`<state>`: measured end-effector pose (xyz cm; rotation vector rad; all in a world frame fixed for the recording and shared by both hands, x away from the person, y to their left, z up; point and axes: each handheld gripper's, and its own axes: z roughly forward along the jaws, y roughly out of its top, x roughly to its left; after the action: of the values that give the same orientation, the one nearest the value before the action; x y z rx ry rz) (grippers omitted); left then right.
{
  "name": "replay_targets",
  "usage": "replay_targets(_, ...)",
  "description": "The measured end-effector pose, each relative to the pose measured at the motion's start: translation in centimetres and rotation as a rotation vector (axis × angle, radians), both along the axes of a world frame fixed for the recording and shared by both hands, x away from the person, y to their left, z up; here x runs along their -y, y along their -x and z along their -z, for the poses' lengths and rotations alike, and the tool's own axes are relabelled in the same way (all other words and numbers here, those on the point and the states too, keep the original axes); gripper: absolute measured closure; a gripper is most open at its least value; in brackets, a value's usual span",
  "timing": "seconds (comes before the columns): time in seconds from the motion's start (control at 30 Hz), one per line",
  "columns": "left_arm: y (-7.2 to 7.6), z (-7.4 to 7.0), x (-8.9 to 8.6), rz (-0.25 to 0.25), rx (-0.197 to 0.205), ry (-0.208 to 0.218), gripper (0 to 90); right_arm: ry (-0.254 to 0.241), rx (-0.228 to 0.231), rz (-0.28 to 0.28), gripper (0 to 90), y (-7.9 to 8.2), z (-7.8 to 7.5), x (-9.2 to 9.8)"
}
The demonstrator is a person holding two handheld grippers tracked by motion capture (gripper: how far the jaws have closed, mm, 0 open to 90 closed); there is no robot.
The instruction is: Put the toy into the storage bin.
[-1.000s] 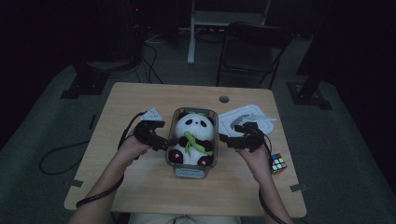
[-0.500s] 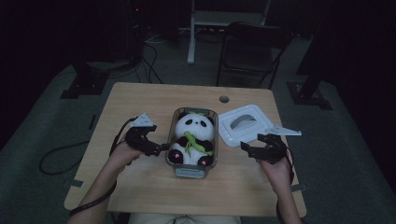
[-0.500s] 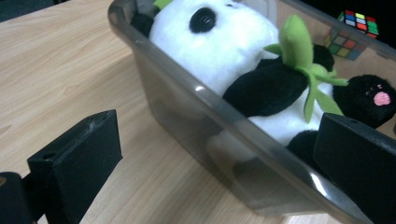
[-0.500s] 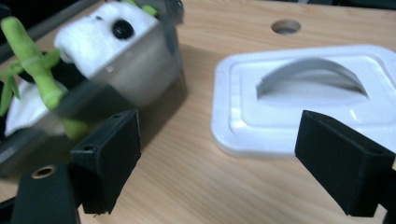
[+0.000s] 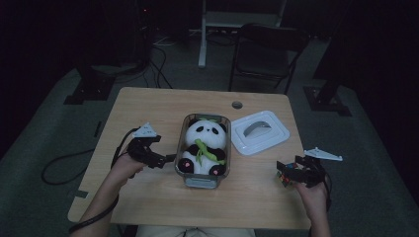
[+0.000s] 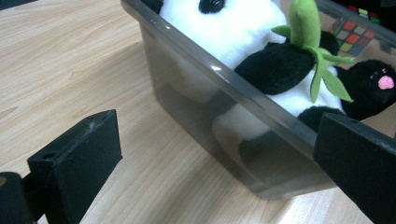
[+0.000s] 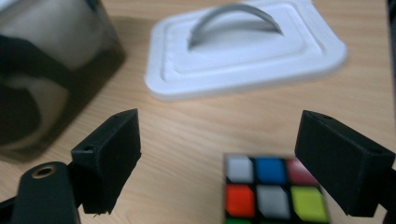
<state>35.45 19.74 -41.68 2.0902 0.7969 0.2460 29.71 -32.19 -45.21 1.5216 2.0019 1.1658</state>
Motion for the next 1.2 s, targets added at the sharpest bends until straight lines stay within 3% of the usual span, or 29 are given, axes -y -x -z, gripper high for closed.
replay_targets(0.37, 0.2, 0.4, -0.6, -0.013, -0.006, -0.014, 1.7, 0.002, -0.051, 0.097, 14.0, 1.9, 2.5, 2.5)
replay_targets(0.57, 0.4, 0.7, -0.9, -0.017, -0.012, -0.005, 1.7, 0.016, -0.099, 0.086, 13.8, 2.1, 4.3, 2.1)
replay_targets(0.77, 0.6, 1.1, -1.0, -0.016, -0.017, -0.013, 1.7, 0.037, -0.116, 0.1, 15.7, 1.7, 5.2, 1.8)
replay_targets(0.93, 0.5, 1.6, -1.0, -0.02, -0.023, -0.024, 1.7, 0.047, -0.11, 0.101, 28.4, 1.7, 5.2, 1.9)
replay_targets(1.13, 0.5, 1.8, -1.1, -0.026, -0.028, -0.026, 1.7, 0.091, -0.109, 0.085, 31.5, 1.8, 4.8, 1.7)
replay_targets(1.2, 0.5, 1.9, -1.2, -0.029, -0.031, -0.028, 1.8, 0.104, -0.084, 0.097, 33.9, 1.9, 4.5, 1.7)
